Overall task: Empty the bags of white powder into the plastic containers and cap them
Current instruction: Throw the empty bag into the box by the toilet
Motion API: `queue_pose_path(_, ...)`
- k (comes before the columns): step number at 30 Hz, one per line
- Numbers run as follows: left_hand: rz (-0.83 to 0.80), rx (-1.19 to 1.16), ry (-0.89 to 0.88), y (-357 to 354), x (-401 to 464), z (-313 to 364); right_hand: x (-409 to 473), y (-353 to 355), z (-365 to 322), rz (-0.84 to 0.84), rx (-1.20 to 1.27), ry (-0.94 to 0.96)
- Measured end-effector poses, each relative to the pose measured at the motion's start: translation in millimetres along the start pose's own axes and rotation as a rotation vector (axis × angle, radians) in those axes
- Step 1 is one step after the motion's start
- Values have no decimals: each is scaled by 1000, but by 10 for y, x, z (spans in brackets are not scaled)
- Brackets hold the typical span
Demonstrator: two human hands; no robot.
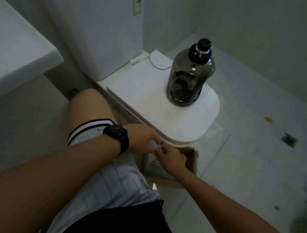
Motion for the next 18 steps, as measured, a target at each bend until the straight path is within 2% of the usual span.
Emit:
queue_pose_path(7, 73, -112, 2, -72, 177, -116, 377, -267, 461, -212, -245, -254)
queue_pose_path(11, 105, -160, 28, -122, 216, -217, 480, -282, 497, -235, -228, -409)
queue_pose_path(14, 71, -119, 23, -163, 227, -216, 533, -309, 542, -266, -214, -513)
queue_pose_path(18, 61, -89, 23, -203, 226, -250, 463, -262, 335, -352, -246, -557)
Point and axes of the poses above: each hand's wrist, its own x-axis towards the middle knuckle, its own y-axis out of the back of the hand, z = x × y, the point moved 5 cm from there along x, towards the middle knuckle, and after that the axes turned 7 degrees about -z, right-handed, at the moved point
